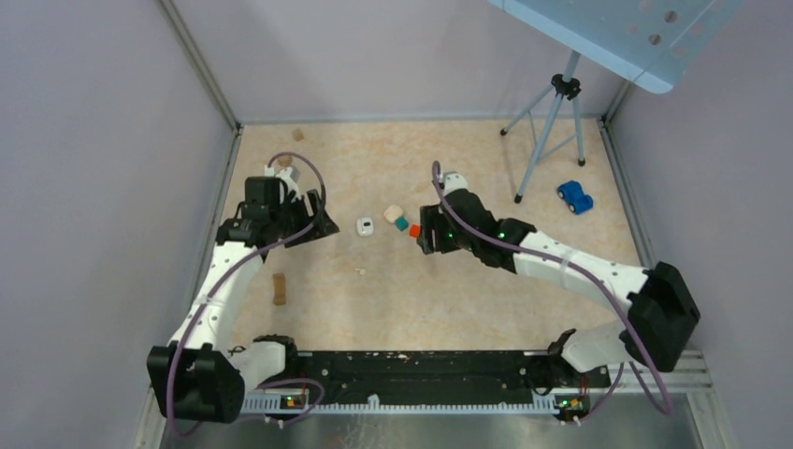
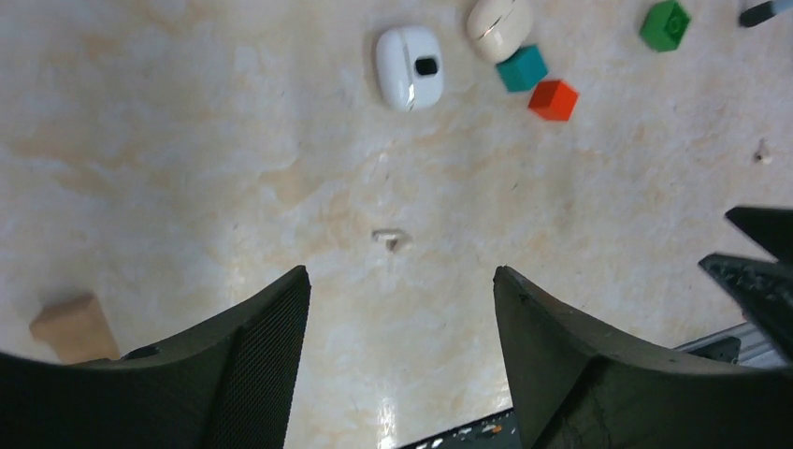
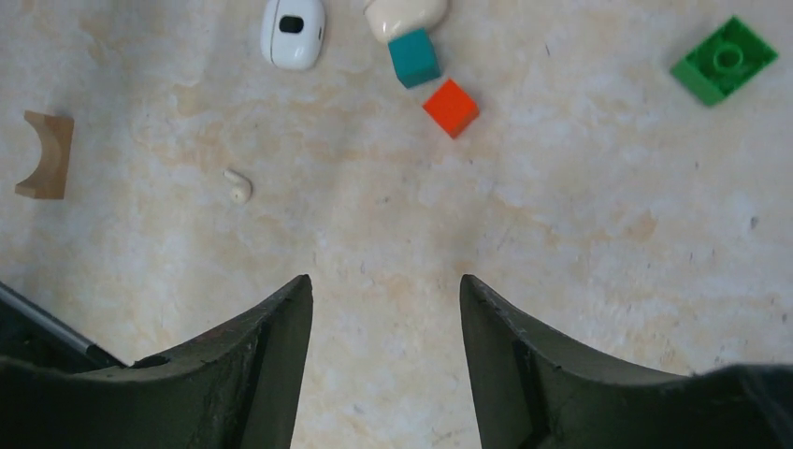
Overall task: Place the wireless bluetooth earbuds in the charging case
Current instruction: Place the charging case with the earbuds at the center of the board, then pick up the charging case from the center of the board.
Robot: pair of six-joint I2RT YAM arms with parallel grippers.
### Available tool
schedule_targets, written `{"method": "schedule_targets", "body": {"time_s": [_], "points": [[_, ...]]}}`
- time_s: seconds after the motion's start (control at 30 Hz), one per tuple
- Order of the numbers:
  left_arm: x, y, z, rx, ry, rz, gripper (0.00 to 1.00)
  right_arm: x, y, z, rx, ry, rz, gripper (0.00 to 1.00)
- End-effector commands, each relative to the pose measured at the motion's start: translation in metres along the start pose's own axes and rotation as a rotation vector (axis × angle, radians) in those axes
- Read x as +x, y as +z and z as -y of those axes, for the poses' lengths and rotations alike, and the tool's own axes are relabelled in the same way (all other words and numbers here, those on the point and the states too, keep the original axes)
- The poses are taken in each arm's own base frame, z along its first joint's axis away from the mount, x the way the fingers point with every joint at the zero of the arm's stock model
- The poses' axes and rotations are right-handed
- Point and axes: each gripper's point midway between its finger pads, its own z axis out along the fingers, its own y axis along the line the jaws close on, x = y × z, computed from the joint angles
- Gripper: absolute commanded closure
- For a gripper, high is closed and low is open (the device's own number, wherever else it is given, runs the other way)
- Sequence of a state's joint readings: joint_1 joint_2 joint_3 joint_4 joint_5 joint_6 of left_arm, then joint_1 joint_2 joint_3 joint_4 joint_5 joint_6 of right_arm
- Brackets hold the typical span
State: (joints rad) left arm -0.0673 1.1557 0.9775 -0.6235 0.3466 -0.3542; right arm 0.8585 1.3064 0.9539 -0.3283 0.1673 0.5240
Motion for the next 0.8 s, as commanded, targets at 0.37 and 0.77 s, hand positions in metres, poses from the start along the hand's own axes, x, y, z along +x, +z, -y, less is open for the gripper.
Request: {"method": "schedule_targets", "body": {"time_s": [0.37,0.77], "points": [[0.065,-0.023,-0.034,-0.193,-0.166,-0.116,0.22,-0.05,0.124,-0.032,0.01,-0.295,-0.048,0.3],[0.058,-0.026,-0.028,-0.162,-0.138,-0.103,0.22,-0.04,0.186,-0.008,0.058,-0.409,-0.12,0.23]]}}
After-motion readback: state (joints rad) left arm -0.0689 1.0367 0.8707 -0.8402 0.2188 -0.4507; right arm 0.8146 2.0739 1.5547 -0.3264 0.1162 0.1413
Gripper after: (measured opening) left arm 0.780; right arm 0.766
